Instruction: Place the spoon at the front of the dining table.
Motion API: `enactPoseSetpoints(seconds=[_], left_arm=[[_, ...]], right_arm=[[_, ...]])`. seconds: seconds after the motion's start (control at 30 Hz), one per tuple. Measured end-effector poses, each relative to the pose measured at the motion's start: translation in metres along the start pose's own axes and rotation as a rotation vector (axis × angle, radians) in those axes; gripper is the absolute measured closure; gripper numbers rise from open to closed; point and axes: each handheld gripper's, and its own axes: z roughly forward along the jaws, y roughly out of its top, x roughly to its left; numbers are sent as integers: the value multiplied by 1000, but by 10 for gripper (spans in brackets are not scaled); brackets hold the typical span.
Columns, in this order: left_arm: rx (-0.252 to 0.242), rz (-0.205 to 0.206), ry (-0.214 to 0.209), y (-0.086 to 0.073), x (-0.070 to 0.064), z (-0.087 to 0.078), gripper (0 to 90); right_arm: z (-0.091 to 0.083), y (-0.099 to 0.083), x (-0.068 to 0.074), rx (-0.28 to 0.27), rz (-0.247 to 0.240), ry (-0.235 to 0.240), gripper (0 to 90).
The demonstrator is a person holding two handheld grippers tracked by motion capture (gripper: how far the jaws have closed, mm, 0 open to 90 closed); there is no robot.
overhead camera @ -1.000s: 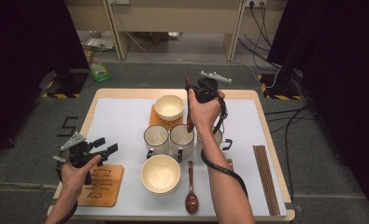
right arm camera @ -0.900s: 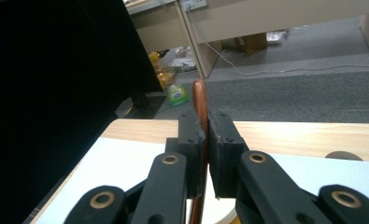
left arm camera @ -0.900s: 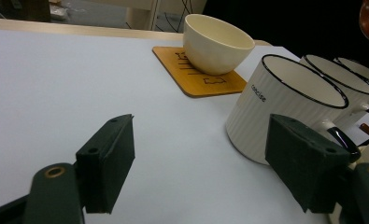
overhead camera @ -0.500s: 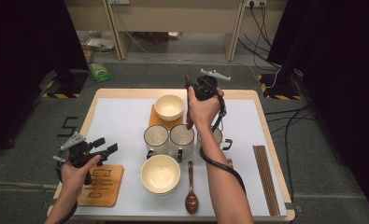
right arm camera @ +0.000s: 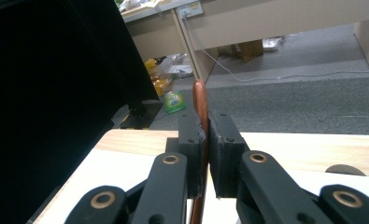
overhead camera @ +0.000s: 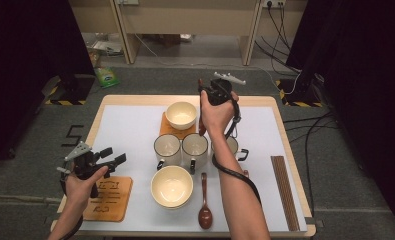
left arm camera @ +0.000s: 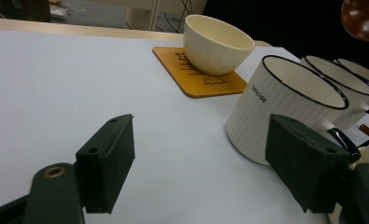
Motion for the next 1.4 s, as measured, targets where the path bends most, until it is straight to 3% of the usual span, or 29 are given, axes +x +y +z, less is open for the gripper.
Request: enactPoseSetpoints(seconds=[1.4], left_arm=[[-3,-4,1,0,1,0,228]], right_arm=[[21,4,-14,13,19,-31,839]])
